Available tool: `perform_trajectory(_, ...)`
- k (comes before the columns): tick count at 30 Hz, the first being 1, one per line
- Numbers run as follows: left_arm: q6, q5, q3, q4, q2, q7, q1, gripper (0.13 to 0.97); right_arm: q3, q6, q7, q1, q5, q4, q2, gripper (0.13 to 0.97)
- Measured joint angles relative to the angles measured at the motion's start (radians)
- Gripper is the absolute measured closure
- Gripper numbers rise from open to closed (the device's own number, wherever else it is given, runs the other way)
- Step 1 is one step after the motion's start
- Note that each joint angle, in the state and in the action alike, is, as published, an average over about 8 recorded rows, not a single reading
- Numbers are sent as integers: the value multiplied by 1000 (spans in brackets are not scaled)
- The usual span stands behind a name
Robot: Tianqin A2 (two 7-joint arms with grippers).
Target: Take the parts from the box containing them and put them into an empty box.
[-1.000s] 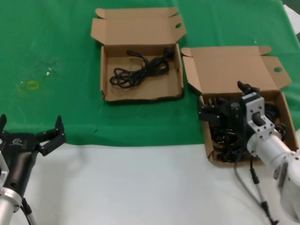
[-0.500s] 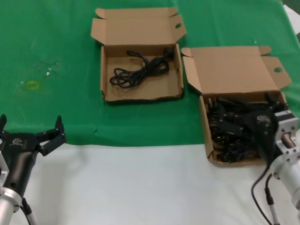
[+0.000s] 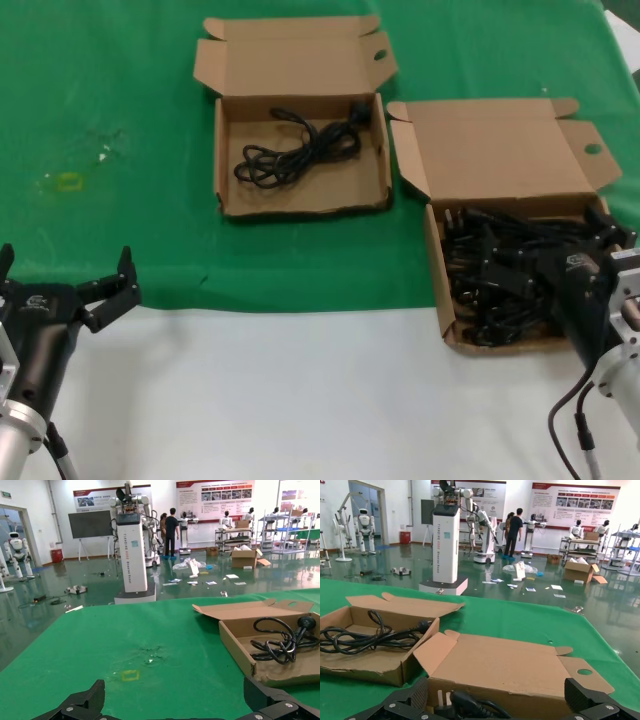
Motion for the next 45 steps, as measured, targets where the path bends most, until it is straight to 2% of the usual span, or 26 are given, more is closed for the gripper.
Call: perform_trajectory(45,0,0,0,0,0,0,0,132,0,0,0,0,0,0,0,129)
